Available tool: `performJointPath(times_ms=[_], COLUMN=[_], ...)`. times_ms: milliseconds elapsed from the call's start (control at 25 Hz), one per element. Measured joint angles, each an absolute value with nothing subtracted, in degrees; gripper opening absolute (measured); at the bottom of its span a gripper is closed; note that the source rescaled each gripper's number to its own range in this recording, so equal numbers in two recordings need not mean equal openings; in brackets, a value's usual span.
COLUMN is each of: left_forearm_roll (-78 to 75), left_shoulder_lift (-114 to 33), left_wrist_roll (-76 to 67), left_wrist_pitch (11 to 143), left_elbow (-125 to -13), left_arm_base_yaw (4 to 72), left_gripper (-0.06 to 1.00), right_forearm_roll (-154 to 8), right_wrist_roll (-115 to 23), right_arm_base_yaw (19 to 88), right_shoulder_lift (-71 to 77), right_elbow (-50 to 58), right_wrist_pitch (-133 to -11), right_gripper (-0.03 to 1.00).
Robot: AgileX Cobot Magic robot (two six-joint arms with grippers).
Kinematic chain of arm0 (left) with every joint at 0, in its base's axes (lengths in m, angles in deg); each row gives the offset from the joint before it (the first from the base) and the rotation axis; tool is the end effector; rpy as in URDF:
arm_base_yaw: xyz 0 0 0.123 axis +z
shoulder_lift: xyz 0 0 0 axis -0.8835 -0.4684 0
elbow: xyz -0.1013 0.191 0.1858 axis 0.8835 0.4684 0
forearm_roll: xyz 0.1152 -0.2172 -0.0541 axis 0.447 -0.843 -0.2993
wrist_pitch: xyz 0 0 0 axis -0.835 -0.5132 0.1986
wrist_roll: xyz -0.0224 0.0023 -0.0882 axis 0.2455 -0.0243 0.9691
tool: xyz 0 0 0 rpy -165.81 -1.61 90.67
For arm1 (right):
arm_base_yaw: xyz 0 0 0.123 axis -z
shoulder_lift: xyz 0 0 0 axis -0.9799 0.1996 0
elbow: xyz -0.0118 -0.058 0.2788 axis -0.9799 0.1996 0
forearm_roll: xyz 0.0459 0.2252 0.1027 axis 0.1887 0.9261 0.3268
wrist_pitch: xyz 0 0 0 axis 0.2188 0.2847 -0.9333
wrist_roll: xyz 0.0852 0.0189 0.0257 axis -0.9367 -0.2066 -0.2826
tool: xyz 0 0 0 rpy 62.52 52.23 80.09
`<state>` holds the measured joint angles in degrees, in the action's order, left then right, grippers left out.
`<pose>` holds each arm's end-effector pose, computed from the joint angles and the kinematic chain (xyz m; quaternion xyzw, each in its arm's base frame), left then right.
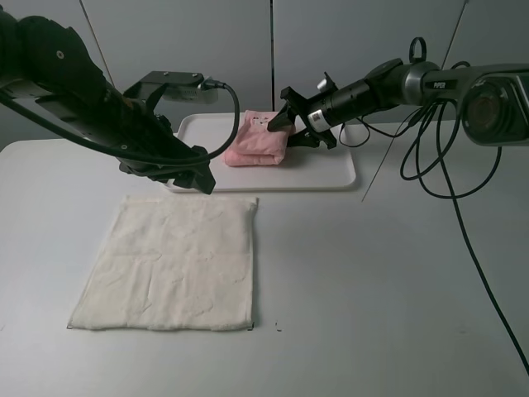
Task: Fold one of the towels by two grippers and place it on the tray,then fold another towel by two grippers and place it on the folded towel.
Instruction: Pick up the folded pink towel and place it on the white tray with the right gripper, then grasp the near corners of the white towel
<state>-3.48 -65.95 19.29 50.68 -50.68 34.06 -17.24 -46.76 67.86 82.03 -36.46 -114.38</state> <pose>0.3005 -0.1737 0.1996 0.2261 0.9413 -0.1274 0.2161 0.5172 0.1622 0.0746 0.0330 0.8903 0.4349 0.1307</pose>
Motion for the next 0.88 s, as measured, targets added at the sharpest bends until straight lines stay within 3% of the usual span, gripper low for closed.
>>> performJointPath(times_ms=[40, 160, 600, 880], left_forearm_roll=[-3.5, -3.5, -3.1, -1.3], left_shoulder_lift=[-65.9, -65.9, -65.8, -62.7], left_wrist_roll=[19.3, 19.3, 19.3, 18.9], left_wrist_pitch=[50.7, 50.7, 47.9, 47.4], left_elbow=[-50.7, -50.7, -50.7, -46.8], left_arm_base_yaw=[34.1, 34.1, 34.1, 34.1], left_gripper=[0.98, 0.98, 0.98, 0.98], right_forearm_roll=[-17.2, -17.8, -45.1, -48.8], right_wrist_roll=[-46.4, -44.7, -48.6, -48.4], right_arm_base_yaw=[67.9, 67.9, 67.8, 67.8], right_shoulder_lift=[81.6, 79.8, 66.3, 59.1], right_elbow=[-36.5, -36.5, -36.6, -31.0], right_wrist_pitch=[-114.6, -114.8, -117.2, -120.8], right_gripper=[0.93, 0.99, 1.00, 0.95])
